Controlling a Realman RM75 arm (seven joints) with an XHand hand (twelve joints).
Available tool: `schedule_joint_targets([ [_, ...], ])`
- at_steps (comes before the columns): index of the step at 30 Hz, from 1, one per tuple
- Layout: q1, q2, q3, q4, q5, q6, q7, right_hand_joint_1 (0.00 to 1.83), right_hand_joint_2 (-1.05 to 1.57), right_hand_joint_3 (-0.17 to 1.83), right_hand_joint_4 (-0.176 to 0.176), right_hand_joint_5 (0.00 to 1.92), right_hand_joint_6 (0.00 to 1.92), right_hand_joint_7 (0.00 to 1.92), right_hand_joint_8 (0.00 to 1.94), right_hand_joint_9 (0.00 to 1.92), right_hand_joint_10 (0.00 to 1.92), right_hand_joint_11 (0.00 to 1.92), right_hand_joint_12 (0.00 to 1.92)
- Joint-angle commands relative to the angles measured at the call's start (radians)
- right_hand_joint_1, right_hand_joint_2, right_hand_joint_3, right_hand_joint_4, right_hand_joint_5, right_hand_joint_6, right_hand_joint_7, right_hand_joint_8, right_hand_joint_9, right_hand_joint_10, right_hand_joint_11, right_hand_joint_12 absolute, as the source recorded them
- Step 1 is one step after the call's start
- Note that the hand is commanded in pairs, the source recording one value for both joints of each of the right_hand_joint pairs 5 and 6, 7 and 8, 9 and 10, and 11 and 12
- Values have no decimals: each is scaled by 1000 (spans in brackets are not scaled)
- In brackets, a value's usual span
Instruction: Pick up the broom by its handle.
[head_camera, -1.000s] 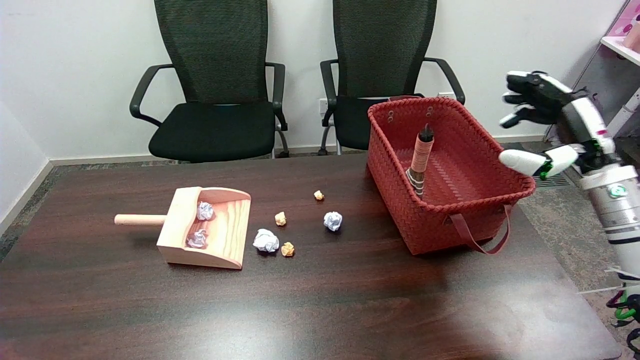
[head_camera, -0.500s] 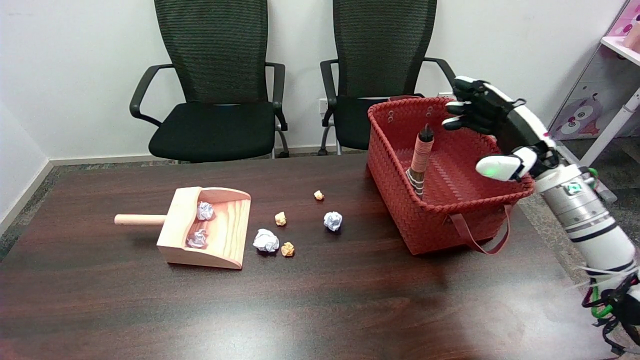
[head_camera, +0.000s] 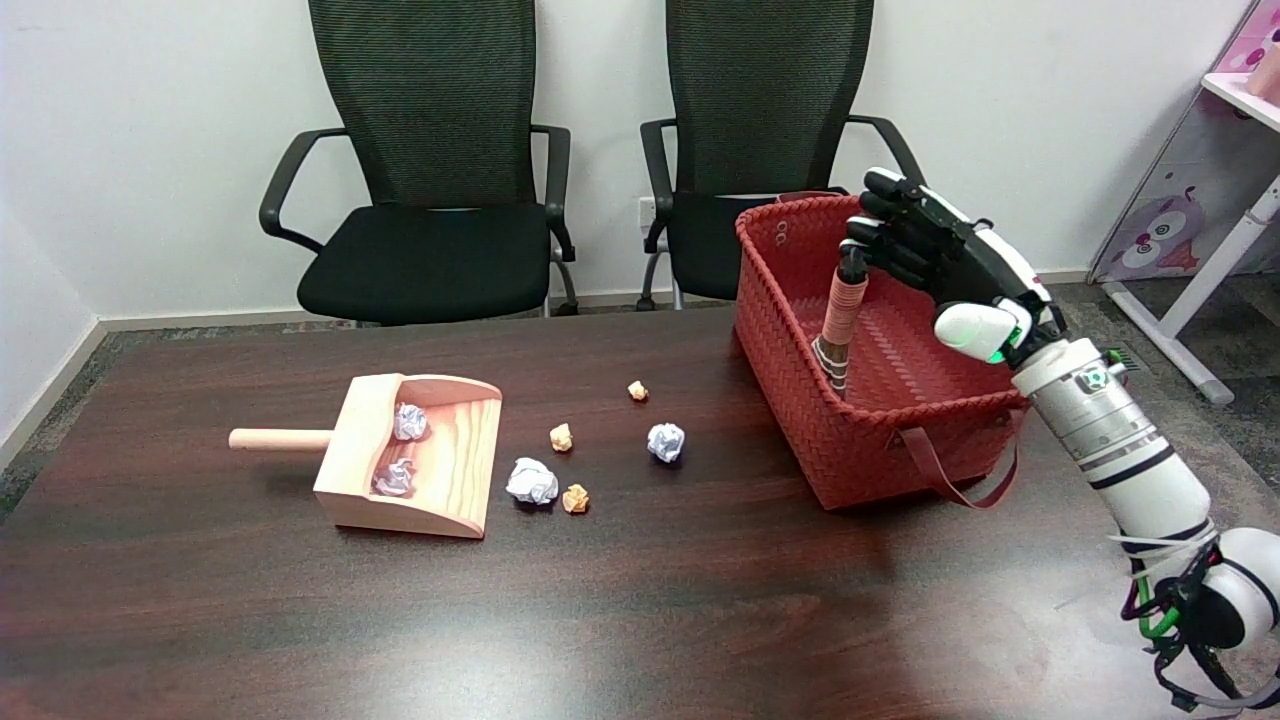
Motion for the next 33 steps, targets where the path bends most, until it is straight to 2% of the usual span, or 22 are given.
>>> schedule_joint_targets([
  [1,61,-45,-9,55,-21,81,138,799,-245,685,-15,188,188,188,188,338,338,406,406],
  [10,85,-112,-21,56,-22,115,130,799,-258,692,21,191,191,191,191,353,353,371,371],
  [17,128,-151,-25,66,-106,172,121,821,-212,635,26,222,222,222,222,378,378,398,398],
  [19,152,-147,-46,73,-126,183,121,826,-199,634,-13,248,248,248,248,420,420,441,441],
  [20,172,-144,-70,76,-126,183,121,827,-193,639,-20,269,269,269,269,454,454,459,459],
  [26,281,-156,-169,111,-126,173,121,827,-156,647,-33,320,320,320,320,511,511,504,504],
  [33,334,-178,-205,133,-137,172,121,836,-139,676,-37,324,324,324,324,522,522,507,507],
])
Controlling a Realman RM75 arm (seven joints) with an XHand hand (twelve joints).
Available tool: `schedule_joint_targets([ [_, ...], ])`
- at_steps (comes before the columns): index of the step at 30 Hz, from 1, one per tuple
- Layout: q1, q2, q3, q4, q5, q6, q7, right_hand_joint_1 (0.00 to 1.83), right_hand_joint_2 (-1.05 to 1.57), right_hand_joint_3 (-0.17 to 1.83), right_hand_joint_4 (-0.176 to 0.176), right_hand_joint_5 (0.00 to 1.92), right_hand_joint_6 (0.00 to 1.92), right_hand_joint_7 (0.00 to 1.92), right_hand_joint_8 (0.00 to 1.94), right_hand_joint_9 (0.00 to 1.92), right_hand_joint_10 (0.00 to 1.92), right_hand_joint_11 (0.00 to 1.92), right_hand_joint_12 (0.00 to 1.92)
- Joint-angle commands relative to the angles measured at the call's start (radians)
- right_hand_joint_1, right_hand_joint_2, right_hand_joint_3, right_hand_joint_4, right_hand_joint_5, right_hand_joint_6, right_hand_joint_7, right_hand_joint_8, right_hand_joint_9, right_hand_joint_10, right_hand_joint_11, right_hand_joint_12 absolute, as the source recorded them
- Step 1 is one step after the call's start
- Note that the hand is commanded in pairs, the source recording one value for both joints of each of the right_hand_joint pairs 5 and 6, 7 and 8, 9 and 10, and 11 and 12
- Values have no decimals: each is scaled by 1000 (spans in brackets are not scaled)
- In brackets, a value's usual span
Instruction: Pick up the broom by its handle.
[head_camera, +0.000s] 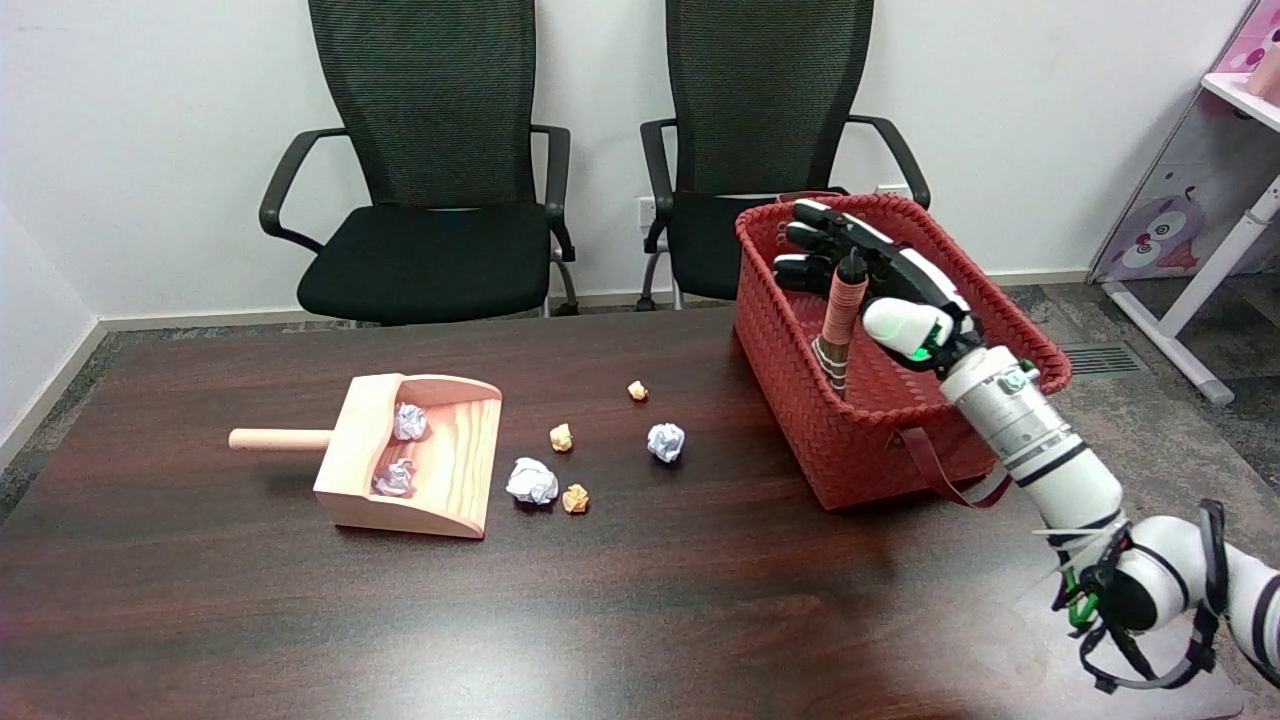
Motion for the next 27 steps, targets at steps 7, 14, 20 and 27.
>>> schedule_joint_targets([
  [7,166,-61,-125,67,-48,25,5,869,-77,620,-44,360,360,360,360,555,555,541,541],
  [14,159,-63,-125,67,-40,11,5,902,95,589,-73,905,905,905,905,771,771,726,726],
  [20,158,-64,-122,69,-13,7,5,920,219,707,79,1158,1158,1158,1158,1163,1163,1111,1111],
  [27,153,-64,-125,85,27,-15,5,881,368,828,176,1553,1553,1553,1553,1555,1555,1397,1397],
])
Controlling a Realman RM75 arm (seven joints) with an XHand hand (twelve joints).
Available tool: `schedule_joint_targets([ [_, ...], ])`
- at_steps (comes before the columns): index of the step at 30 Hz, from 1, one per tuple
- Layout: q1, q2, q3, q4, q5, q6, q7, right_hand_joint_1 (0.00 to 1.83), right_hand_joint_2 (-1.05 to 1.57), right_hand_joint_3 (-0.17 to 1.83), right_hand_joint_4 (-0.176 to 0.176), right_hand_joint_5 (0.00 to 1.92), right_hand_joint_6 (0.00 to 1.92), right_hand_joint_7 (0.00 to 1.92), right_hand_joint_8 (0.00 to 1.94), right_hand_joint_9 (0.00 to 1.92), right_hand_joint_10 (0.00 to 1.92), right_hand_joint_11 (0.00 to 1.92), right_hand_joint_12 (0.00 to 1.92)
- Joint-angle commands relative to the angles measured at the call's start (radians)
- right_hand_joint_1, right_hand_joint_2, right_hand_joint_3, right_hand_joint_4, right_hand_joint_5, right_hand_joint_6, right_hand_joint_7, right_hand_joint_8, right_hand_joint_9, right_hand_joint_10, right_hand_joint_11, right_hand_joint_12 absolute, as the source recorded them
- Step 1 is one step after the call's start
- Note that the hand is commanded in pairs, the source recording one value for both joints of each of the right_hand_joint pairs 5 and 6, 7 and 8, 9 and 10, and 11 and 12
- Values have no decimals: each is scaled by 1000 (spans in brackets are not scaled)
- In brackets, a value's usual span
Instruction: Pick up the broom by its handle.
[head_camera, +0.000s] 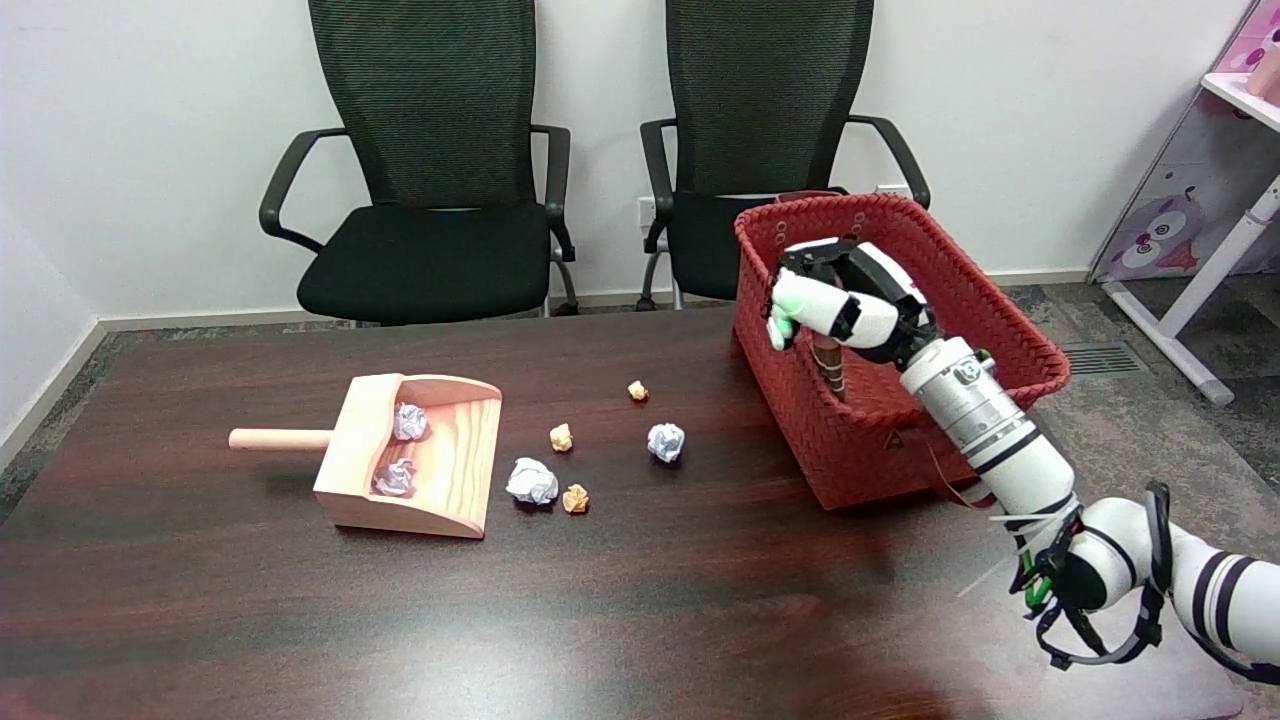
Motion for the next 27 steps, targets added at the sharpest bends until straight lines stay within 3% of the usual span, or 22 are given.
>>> schedule_joint_targets([
  [1,12,-10,-16,28,53,-31,1,873,387,837,176,1606,1606,1606,1606,1599,1599,1431,1431],
  [8,16,-14,-14,40,53,-31,1,845,435,872,176,1742,1742,1742,1742,1726,1726,1611,1611],
  [13,16,-36,-14,47,80,-32,1,829,463,894,176,1920,1920,1920,1920,1920,1920,1913,1913],
  [22,13,-45,-2,38,75,-58,-9,846,503,862,176,1920,1920,1920,1920,1920,1920,1920,1920],
  [27,-12,-37,43,-26,118,-87,-164,905,864,954,176,1920,1920,1920,1920,1920,1920,1920,1920],
])
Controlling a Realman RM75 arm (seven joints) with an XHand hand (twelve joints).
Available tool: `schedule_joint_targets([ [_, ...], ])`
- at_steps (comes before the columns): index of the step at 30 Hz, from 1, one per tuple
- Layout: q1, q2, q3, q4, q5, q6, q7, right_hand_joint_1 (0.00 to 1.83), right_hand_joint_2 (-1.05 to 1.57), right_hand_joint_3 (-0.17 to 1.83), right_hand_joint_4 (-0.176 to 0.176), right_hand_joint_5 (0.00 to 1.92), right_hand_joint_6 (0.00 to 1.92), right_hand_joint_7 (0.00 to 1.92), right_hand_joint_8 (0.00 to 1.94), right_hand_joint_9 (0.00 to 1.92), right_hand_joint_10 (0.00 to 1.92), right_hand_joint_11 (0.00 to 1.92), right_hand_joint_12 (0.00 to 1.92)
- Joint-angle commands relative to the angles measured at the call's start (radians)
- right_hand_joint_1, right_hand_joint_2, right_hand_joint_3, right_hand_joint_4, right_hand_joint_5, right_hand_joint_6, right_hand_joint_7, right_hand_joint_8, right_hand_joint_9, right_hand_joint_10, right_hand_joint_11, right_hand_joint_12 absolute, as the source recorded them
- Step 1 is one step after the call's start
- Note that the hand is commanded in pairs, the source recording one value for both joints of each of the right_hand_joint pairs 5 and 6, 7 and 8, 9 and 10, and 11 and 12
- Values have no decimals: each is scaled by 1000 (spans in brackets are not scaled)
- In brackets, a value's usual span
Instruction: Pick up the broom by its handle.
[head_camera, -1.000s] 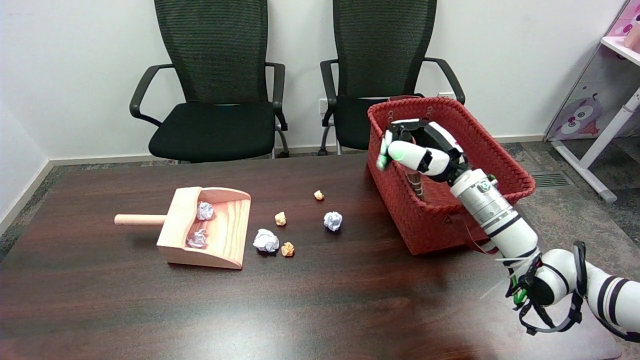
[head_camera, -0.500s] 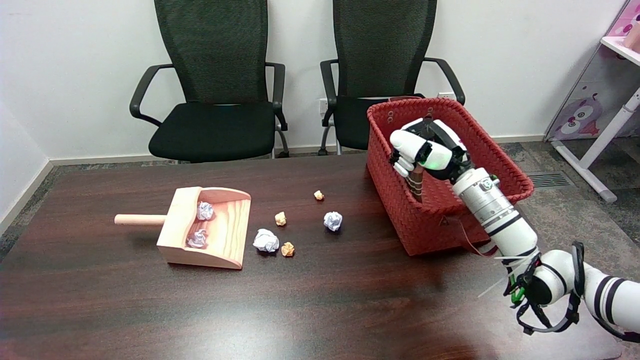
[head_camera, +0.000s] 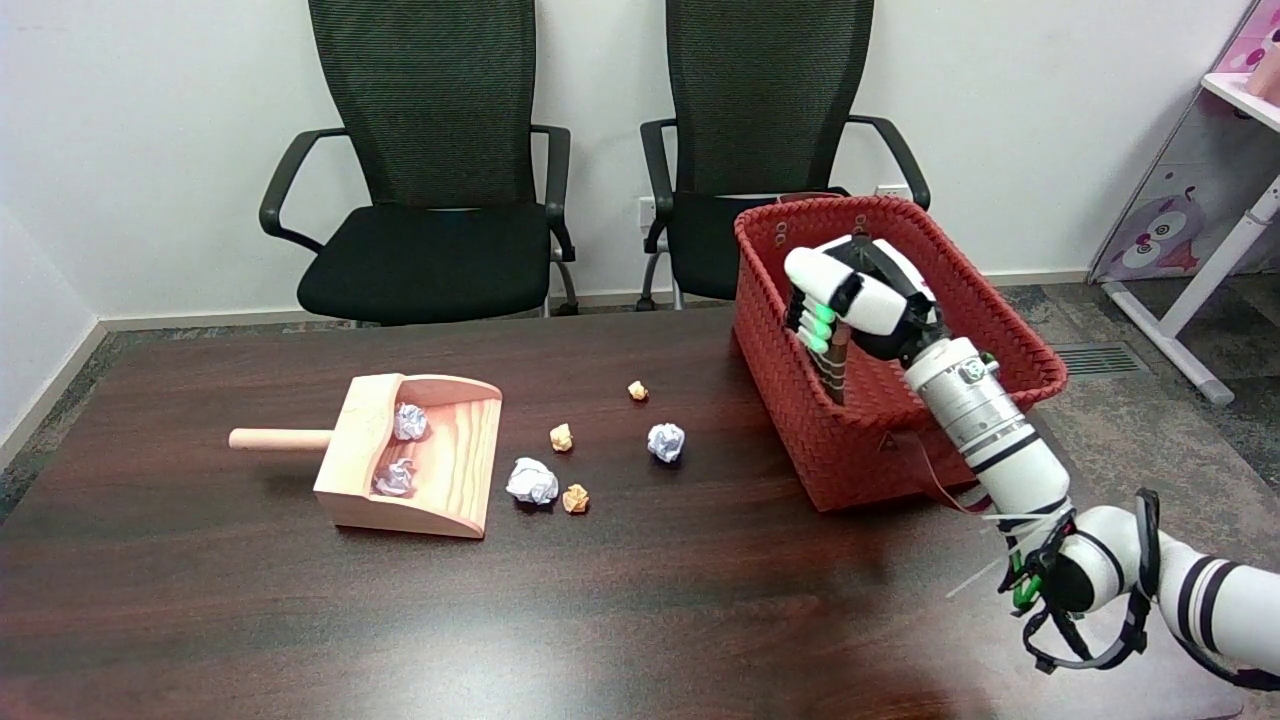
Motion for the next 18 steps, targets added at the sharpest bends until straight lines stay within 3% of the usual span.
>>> schedule_joint_targets([
  [1,-31,0,65,-79,61,-49,-179,931,947,985,176,1920,1920,1920,1920,1920,1920,1920,1920],
  [11,-122,140,169,-385,299,106,-548,968,1084,1098,176,1920,1920,1920,1920,1920,1920,1920,1920],
  [18,-101,154,170,-542,505,127,-845,970,1099,1132,176,1920,1920,1920,1920,1920,1920,1920,1920],
])
